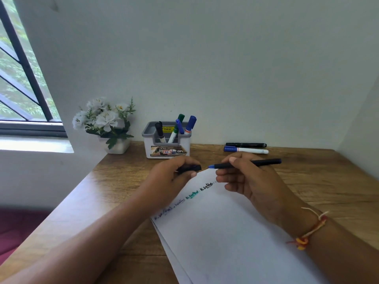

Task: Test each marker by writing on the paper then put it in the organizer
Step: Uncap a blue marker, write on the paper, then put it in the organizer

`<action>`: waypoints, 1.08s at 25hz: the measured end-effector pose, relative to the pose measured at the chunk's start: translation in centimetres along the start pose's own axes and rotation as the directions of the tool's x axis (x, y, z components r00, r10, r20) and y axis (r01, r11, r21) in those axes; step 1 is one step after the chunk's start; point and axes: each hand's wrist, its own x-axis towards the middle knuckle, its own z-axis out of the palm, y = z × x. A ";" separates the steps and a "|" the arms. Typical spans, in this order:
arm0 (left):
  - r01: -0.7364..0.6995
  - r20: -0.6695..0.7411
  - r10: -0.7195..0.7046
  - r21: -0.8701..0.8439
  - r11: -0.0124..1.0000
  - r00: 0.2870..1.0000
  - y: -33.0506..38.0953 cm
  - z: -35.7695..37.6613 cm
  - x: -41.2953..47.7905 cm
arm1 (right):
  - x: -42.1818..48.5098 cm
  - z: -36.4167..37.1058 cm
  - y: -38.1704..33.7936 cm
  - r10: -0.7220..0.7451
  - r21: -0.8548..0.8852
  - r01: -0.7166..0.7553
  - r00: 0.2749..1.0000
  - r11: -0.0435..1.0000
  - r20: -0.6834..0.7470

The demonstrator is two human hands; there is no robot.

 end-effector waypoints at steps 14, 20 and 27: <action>-0.022 0.062 0.036 -0.217 0.976 0.997 0.8 0.0 -0.5 | -0.4 0.6 1.0 -0.010 -0.196 0.020 0.999 0.980 0.051; 0.082 0.071 -0.058 -0.394 0.915 0.996 1.3 0.4 -0.4 | -0.1 0.8 1.4 -0.025 -0.165 0.036 0.997 0.986 0.069; 0.063 -0.075 -0.123 -0.546 0.835 0.990 3.2 -2.4 -0.6 | 0.1 0.8 1.3 0.023 0.164 -0.038 0.996 0.986 0.089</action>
